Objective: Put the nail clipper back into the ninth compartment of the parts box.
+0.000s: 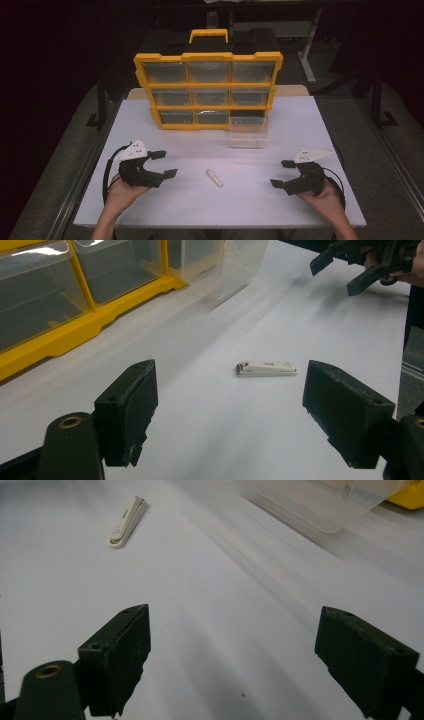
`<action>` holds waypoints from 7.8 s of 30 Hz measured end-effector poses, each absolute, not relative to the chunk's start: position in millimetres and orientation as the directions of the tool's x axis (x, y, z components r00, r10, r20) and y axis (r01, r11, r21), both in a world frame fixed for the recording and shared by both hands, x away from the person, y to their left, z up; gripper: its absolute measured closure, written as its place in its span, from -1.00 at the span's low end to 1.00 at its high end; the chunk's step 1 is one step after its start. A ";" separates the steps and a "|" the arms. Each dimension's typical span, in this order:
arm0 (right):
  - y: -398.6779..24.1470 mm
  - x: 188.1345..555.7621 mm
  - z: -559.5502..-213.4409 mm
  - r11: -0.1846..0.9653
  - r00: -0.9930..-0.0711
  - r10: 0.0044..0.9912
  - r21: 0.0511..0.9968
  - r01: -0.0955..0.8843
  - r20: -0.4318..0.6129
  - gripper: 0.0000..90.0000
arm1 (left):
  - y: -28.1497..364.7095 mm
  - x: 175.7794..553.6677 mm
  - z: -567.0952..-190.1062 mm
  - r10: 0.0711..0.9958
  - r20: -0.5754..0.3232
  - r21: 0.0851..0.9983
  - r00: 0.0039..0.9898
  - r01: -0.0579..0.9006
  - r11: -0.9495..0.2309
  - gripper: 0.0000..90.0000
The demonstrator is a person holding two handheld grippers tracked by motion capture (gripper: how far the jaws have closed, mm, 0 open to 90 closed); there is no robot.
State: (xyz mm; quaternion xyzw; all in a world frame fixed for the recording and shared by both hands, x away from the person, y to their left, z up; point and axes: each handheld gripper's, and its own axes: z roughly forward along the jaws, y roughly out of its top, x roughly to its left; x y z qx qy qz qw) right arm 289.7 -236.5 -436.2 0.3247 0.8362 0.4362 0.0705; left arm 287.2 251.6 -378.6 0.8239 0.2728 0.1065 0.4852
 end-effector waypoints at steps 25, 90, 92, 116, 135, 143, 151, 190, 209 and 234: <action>-216.6 295.3 -415.0 0.435 -0.786 0.599 0.763 0.479 0.152 -0.69 | 268.4 266.2 -397.8 0.589 -0.091 0.849 0.803 0.372 -0.376 -0.52; -30.5 336.6 -421.2 0.663 -0.843 0.507 0.542 0.516 0.182 0.27 | 275.3 261.2 -397.3 0.574 -0.104 0.866 0.812 0.358 -0.349 -0.52; -28.9 336.6 -422.9 0.666 -0.842 0.507 0.537 0.518 0.183 0.29 | 275.4 261.2 -397.6 0.575 -0.104 0.866 0.811 0.358 -0.348 -0.52; -21.8 337.0 -430.8 0.671 -0.817 0.555 0.495 0.551 0.157 0.66 | 274.6 261.9 -399.6 0.571 -0.102 0.865 0.814 0.356 -0.354 -0.53; -30.5 342.4 -429.0 0.683 -0.852 0.483 0.522 0.511 0.201 0.69 | 276.6 262.1 -399.3 0.574 -0.101 0.864 0.812 0.358 -0.354 -0.53; -35.9 343.2 -420.2 0.684 -0.874 0.430 0.549 0.480 0.227 0.69 | 275.9 261.5 -398.0 0.573 -0.105 0.865 0.813 0.359 -0.350 -0.53; -44.5 345.3 -409.8 0.672 -0.884 0.391 0.577 0.464 0.256 0.69 | 276.3 263.0 -399.4 0.573 -0.103 0.861 0.813 0.362 -0.357 -0.53; -81.5 375.7 -345.3 0.629 -0.913 0.289 0.662 0.408 0.288 0.69 | 279.7 262.7 -399.5 0.580 -0.124 0.864 0.805 0.375 -0.336 -0.53; -102.6 402.9 -312.1 0.610 -0.921 0.309 0.693 0.383 0.238 0.69 | 279.5 262.8 -399.3 0.578 -0.126 0.863 0.807 0.376 -0.337 -0.53; -120.6 430.1 -295.5 0.615 -0.928 0.319 0.703 0.356 0.192 0.69 | 281.9 262.0 -398.6 0.582 -0.129 0.863 0.803 0.379 -0.333 -0.55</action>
